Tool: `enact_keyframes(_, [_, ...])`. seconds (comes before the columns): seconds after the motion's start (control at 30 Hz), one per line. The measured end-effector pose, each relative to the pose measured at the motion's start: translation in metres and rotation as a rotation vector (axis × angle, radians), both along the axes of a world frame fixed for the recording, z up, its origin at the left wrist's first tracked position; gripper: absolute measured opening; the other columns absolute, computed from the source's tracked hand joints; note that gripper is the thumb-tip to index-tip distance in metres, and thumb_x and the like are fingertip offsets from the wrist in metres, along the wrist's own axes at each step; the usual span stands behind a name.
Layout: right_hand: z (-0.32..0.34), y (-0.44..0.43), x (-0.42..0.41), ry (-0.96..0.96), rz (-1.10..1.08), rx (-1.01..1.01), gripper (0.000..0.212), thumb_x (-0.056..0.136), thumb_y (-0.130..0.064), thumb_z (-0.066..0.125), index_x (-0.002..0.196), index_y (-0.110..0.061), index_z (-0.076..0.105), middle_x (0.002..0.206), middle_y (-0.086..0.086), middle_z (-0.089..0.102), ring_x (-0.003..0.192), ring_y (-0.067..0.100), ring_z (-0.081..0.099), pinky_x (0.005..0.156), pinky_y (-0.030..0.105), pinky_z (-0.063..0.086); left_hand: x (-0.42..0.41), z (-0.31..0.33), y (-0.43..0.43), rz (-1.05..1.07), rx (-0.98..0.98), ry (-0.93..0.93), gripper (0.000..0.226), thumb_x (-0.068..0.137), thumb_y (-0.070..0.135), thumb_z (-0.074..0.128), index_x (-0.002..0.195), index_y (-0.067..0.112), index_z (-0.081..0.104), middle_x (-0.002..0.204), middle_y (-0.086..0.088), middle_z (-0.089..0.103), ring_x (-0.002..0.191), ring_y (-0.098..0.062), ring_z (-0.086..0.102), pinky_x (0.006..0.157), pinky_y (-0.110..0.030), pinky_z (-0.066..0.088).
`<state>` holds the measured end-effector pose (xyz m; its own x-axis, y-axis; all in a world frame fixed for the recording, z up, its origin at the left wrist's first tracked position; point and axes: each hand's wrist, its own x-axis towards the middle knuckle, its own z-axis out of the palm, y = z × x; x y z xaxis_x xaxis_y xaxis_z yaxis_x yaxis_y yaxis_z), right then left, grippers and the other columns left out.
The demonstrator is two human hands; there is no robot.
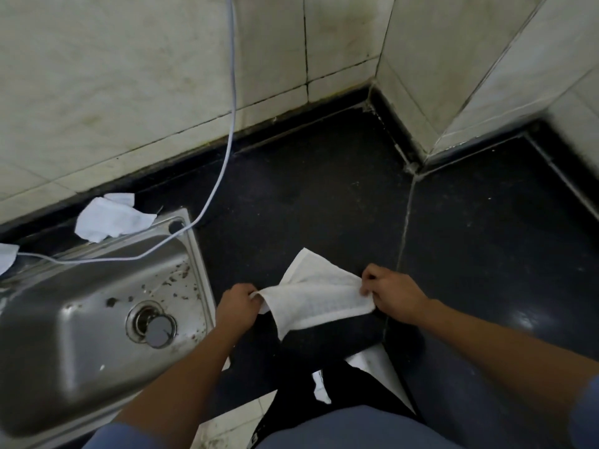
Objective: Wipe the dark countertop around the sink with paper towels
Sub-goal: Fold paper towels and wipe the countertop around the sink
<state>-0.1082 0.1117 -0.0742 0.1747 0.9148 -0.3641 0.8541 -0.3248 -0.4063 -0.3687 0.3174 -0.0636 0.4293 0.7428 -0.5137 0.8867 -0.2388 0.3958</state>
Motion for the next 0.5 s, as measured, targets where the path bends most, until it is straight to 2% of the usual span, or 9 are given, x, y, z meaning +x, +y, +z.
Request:
enact_keyframes(0.1, [0.004, -0.001, -0.008, 0.000, -0.033, -0.046, 0.034, 0.086, -0.013, 0.051, 0.115, -0.024, 0.066, 0.126, -0.006, 0.050, 0.109, 0.016, 0.053, 0.083, 0.033, 0.049, -0.011, -0.003, 0.001, -0.077, 0.026, 0.036, 0.020, 0.087, 0.025, 0.057, 0.067, 0.022, 0.057, 0.074, -0.003, 0.060, 0.075, -0.026, 0.062, 0.064, -0.036, 0.051])
enact_keyframes(0.17, [0.011, 0.004, -0.014, -0.014, -0.129, 0.009, 0.032, 0.087, -0.015, 0.052, 0.116, -0.023, 0.066, 0.126, -0.005, 0.052, 0.112, 0.016, 0.054, 0.083, 0.030, 0.048, -0.015, -0.003, 0.005, -0.104, 0.058, 0.054, 0.007, 0.084, 0.024, 0.062, 0.089, 0.019, 0.062, 0.093, -0.004, 0.057, 0.084, -0.025, 0.061, 0.069, -0.036, 0.050])
enact_keyframes(0.23, [0.019, 0.019, -0.021, -0.005, -0.224, 0.070, 0.029, 0.089, -0.018, 0.054, 0.116, -0.023, 0.066, 0.121, -0.005, 0.056, 0.108, 0.015, 0.056, 0.080, 0.027, 0.046, -0.019, -0.003, 0.008, -0.081, 0.057, 0.054, 0.027, 0.080, 0.019, 0.063, 0.107, 0.020, 0.062, 0.104, -0.006, 0.054, 0.088, -0.024, 0.060, 0.073, -0.035, 0.050])
enact_keyframes(0.33, [0.026, 0.064, -0.031, 0.039, -0.295, 0.053, 0.031, 0.092, -0.028, 0.056, 0.122, -0.024, 0.060, 0.116, -0.002, 0.058, 0.105, 0.018, 0.058, 0.084, 0.031, 0.047, -0.025, -0.004, 0.003, -0.095, 0.060, 0.007, 0.036, 0.081, 0.019, 0.062, 0.117, 0.023, 0.059, 0.109, -0.005, 0.053, 0.087, -0.021, 0.059, 0.071, -0.032, 0.049])
enact_keyframes(0.43, [0.019, 0.107, -0.044, 0.040, -0.302, -0.090, 0.049, 0.090, -0.036, 0.061, 0.135, -0.023, 0.046, 0.125, 0.003, 0.051, 0.108, 0.024, 0.057, 0.085, 0.036, 0.047, -0.029, -0.005, -0.009, -0.162, 0.035, 0.006, 0.042, 0.083, 0.027, 0.065, 0.124, 0.023, 0.055, 0.116, -0.001, 0.050, 0.094, -0.020, 0.059, 0.078, -0.035, 0.051])
enact_keyframes(0.5, [0.012, 0.122, -0.052, 0.001, -0.279, -0.198, 0.049, 0.088, -0.034, 0.062, 0.133, -0.022, 0.045, 0.124, 0.005, 0.053, 0.105, 0.026, 0.059, 0.083, 0.037, 0.048, -0.030, -0.005, -0.014, -0.128, 0.019, 0.004, 0.046, 0.084, 0.030, 0.065, 0.128, 0.024, 0.050, 0.119, -0.001, 0.051, 0.098, -0.020, 0.058, 0.082, -0.037, 0.051])
